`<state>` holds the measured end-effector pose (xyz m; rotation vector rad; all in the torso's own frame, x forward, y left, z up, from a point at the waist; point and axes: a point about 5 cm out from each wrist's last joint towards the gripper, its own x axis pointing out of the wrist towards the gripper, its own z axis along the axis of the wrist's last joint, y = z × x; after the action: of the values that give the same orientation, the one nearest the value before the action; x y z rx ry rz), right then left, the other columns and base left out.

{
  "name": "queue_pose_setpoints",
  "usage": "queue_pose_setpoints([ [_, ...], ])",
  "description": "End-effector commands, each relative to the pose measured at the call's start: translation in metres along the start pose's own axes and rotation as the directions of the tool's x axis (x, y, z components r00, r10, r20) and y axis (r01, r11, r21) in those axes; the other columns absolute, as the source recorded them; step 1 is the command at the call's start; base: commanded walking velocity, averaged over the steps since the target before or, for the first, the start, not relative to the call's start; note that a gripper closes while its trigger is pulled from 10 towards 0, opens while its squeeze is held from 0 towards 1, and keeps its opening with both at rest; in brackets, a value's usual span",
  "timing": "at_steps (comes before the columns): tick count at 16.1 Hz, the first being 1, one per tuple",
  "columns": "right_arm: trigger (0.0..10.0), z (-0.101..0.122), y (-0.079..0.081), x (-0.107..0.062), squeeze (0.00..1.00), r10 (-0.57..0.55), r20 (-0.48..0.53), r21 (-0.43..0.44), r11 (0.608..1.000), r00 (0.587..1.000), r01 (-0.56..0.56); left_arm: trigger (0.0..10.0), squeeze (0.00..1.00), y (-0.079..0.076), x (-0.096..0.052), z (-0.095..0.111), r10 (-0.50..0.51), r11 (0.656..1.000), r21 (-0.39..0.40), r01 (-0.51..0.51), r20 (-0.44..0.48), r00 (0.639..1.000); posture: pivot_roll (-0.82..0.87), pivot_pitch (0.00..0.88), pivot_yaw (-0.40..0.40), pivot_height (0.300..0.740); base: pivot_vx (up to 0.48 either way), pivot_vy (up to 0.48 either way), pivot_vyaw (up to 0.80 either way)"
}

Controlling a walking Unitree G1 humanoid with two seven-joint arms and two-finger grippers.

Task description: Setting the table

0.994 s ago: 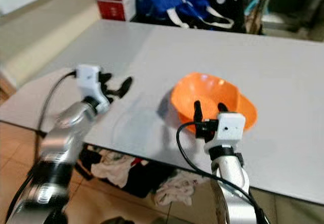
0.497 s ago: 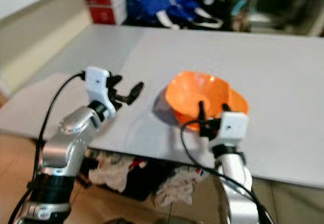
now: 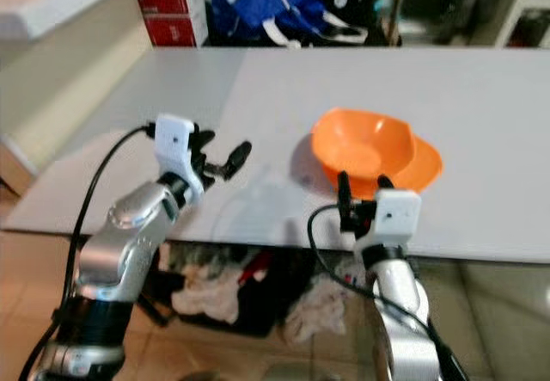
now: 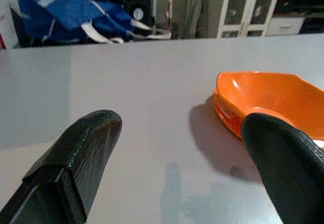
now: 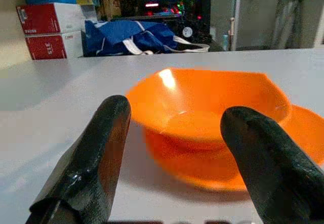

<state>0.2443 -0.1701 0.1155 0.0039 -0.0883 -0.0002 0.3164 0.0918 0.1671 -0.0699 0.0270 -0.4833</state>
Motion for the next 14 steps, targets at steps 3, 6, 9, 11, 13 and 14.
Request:
queue_pose_setpoints([
  [3, 10.0, 0.001, 0.009, 0.001, 0.00, 0.036, 0.011, 0.009, 0.999, 0.999, -0.036, 10.0, 0.00, 0.015, 0.001, -0.008, 0.076, 0.997, -0.002, -0.076, -0.040, 0.996, -0.03, 0.000, 0.063, 0.740, 0.000, 0.472, 0.00],
  [6, 10.0, 0.000, 0.005, -0.003, 0.00, 0.027, 0.011, 0.017, 1.000, 1.000, -0.027, 10.0, 0.00, 0.030, 0.000, -0.014, 0.201, 0.979, -0.010, -0.202, -0.020, 0.979, -0.03, 0.000, 0.051, 0.740, 0.000, 0.476, 0.00],
  [9, 10.0, -0.001, -0.001, -0.006, 0.00, 0.000, 0.017, -0.015, 1.000, 1.000, 0.001, 10.0, 0.00, 0.055, -0.015, -0.029, 0.317, 0.948, 0.033, -0.316, -0.046, 0.947, -0.03, 0.000, 0.050, 0.740, 0.000, 0.476, 0.00],
  [11, 10.0, -0.003, 0.000, -0.006, 0.00, -0.004, 0.014, -0.007, 1.000, 1.000, 0.004, 10.0, 0.00, 0.059, -0.016, -0.029, 0.320, 0.947, 0.036, -0.319, -0.049, 0.946, -0.01, 0.000, 0.052, 0.740, 0.000, 0.476, 0.00],
  [13, 10.0, -0.003, 0.004, -0.004, 0.00, 0.005, 0.015, -0.001, 1.000, 1.000, -0.005, 10.0, 0.00, 0.057, -0.011, -0.023, 0.292, 0.956, 0.030, -0.291, -0.040, 0.955, 0.00, 0.000, 0.049, 0.740, 0.000, 0.476, 0.00],
  [14, 10.0, -0.003, 0.005, -0.003, 0.00, 0.010, 0.018, 0.000, 1.000, 1.000, -0.010, 10.0, 0.00, 0.058, -0.010, -0.021, 0.293, 0.956, 0.032, -0.292, -0.036, 0.955, 0.00, 0.000, 0.049, 0.740, 0.000, 0.476, 0.00],
])
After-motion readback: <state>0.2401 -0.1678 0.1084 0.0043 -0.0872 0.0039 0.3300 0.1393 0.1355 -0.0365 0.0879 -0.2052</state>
